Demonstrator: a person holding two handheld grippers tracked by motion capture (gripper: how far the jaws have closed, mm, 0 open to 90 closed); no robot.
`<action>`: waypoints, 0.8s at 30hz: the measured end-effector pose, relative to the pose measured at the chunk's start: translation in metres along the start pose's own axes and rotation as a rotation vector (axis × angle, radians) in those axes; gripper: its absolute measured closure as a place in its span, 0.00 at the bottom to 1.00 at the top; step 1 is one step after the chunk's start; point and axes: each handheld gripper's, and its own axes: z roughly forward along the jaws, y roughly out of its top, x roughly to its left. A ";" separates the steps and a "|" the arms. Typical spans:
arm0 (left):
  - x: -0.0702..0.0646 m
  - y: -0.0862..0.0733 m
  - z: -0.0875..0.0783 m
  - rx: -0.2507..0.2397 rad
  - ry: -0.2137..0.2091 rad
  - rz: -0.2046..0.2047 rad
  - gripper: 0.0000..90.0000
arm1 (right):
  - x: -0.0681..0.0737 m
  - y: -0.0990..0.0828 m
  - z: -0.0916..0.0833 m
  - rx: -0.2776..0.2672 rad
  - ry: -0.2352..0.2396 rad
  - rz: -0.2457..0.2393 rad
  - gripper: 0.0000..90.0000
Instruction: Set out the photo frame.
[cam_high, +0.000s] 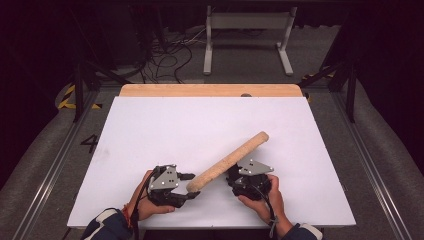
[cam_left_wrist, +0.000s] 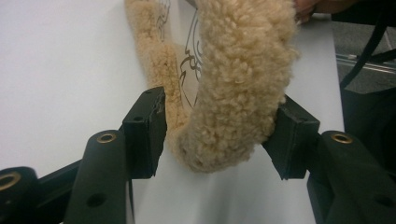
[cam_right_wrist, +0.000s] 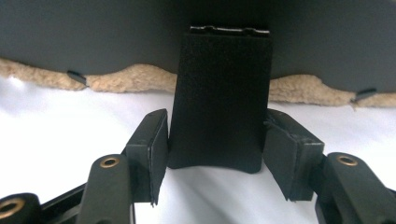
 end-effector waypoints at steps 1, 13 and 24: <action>-0.001 0.000 0.000 -0.005 -0.003 -0.002 0.50 | -0.001 -0.001 -0.001 0.001 0.002 0.003 0.48; -0.017 0.009 0.008 -0.009 -0.030 0.037 0.51 | -0.014 -0.003 -0.008 0.035 0.024 -0.008 0.38; -0.019 0.014 -0.009 -0.050 -0.043 0.045 0.49 | -0.036 0.000 -0.058 -0.069 0.016 0.061 0.35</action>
